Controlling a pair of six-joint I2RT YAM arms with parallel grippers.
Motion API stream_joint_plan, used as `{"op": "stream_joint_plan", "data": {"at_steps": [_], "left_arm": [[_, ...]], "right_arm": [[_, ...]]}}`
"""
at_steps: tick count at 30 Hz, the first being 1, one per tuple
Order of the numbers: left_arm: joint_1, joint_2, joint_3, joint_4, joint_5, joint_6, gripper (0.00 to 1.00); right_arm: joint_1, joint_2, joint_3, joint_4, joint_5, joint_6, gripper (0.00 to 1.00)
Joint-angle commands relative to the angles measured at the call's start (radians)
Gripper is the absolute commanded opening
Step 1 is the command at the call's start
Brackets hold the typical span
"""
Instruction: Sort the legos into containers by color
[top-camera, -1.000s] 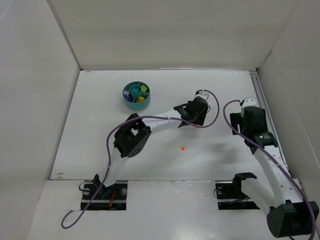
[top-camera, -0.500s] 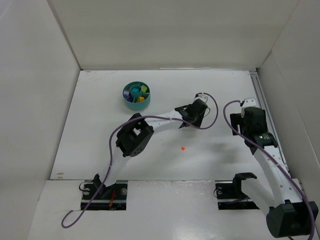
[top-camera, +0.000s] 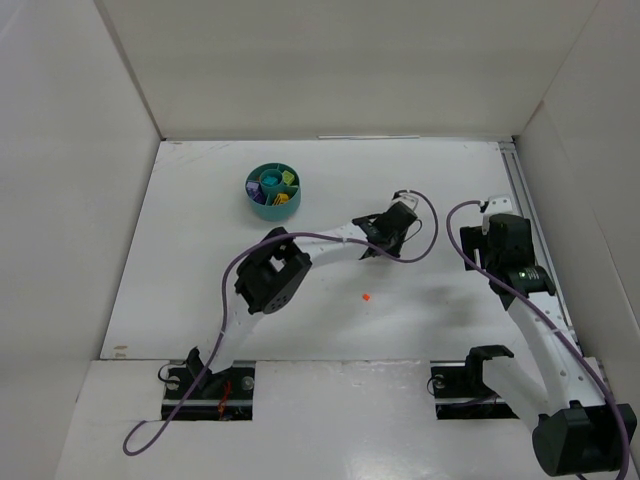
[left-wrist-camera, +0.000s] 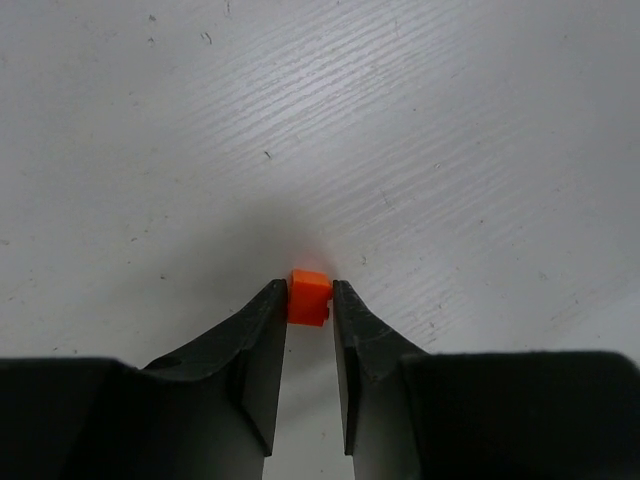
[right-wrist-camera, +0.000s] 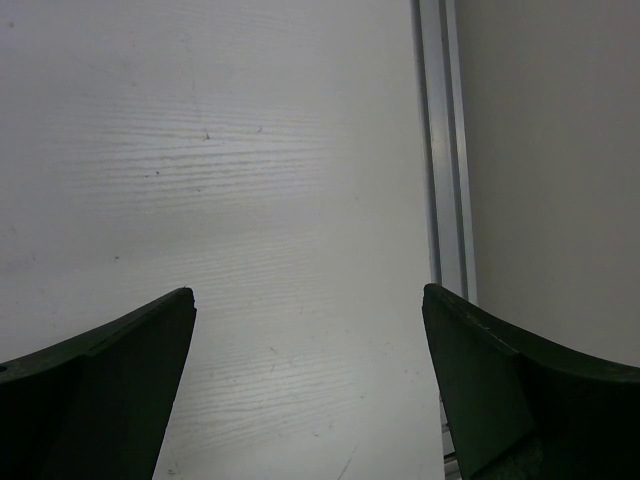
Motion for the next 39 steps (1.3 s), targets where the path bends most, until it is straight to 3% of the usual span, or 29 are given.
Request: {"op": "stream_joint_plan", "data": {"at_steps": [1, 7, 13, 23, 28, 39], "left_arm": [[-0.009, 0.006, 0.025, -0.023, -0.007, 0.011, 0.21], [-0.009, -0.056, -0.027, -0.023, -0.029, -0.015, 0.08], [0.029, -0.223, -0.11, 0.013, -0.107, -0.028, 0.08], [0.34, -0.536, -0.3, 0.092, -0.084, -0.007, 0.07], [0.541, -0.557, -0.3, 0.131, -0.017, 0.002, 0.07], [0.736, -0.434, -0.177, 0.117, -0.007, 0.013, 0.08]], "right_arm": [[-0.004, -0.014, -0.005, 0.049, -0.005, -0.005, 1.0], [-0.004, -0.014, -0.005, 0.049, -0.005, -0.005, 1.0], [-0.004, -0.014, -0.005, 0.058, -0.005, -0.005, 1.0], [-0.004, -0.011, -0.024, 0.101, -0.036, -0.043, 1.0], [-0.004, 0.031, -0.005, 0.121, -0.047, -0.078, 1.0], [-0.004, 0.128, 0.025, 0.242, -0.154, -0.088, 1.0]]}}
